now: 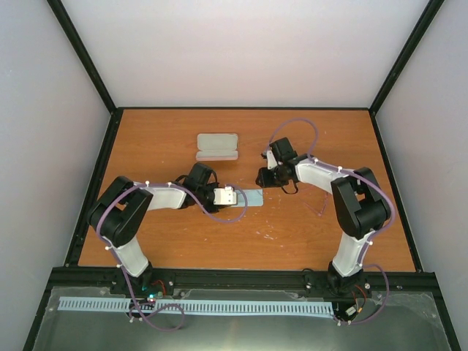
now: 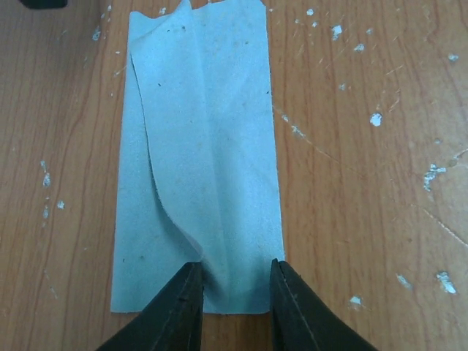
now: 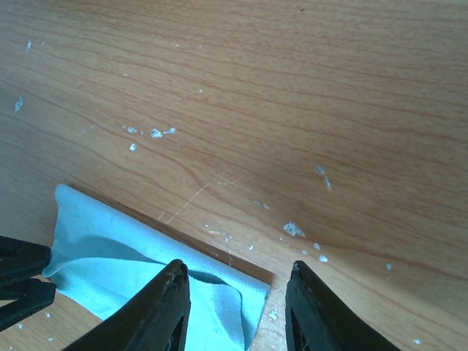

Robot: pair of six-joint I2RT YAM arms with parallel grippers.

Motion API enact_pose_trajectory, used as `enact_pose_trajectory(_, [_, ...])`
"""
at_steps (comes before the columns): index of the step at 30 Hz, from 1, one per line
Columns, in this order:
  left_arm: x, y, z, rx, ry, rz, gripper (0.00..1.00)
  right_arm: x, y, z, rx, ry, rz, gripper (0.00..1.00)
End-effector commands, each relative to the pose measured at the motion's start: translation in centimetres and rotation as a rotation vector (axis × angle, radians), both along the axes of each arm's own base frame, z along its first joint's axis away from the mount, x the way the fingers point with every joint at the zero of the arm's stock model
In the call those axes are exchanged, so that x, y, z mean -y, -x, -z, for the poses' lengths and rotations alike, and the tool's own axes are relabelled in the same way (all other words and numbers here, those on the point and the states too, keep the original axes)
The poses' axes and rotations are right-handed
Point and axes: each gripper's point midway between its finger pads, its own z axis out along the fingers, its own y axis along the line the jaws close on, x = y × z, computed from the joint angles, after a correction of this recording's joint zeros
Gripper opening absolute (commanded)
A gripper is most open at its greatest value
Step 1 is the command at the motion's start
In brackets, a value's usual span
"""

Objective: Organize the sunglasses
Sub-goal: Fold the glasses cleaning cloth at the center of the board.

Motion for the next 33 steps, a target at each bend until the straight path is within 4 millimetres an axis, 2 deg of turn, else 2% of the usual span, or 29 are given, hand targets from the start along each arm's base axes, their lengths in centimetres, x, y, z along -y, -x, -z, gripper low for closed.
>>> enact_pose_trajectory(1, [0.7,-0.2,-1.2,0.099,0.012,0.080,0.28,-1.1,-0.8,-0.3,0.019,-0.026,-0.014,0.36])
enact_pose_trajectory(4, [0.6,0.0,-1.0,0.096,0.008,0.084,0.29,-1.8,-1.0,-0.7,0.025,-0.035,-0.039,0.34])
enact_pose_trajectory(12, [0.1,1.1,0.1,0.073,-0.008,0.106,0.23,-5.4,-1.1,-1.9,0.036,-0.074,-0.153,0.26])
enact_pose_trajectory(16, [0.0,1.7,0.3,0.070,-0.019,0.127,0.23,-7.1,-0.1,-1.9,0.001,-0.113,-0.223,0.19])
enact_pose_trajectory(24, [0.2,1.9,1.0,0.056,-0.042,0.161,0.23,-9.7,3.4,-0.7,-0.134,-0.176,-0.372,0.11])
enact_pose_trajectory(28, [0.3,1.8,1.2,0.048,-0.048,0.169,0.23,-10.2,4.4,0.0,-0.168,-0.164,-0.407,0.10])
enact_pose_trajectory(33, [0.4,1.9,1.2,0.042,-0.050,0.174,0.23,-10.7,4.7,0.2,-0.179,-0.171,-0.422,0.11])
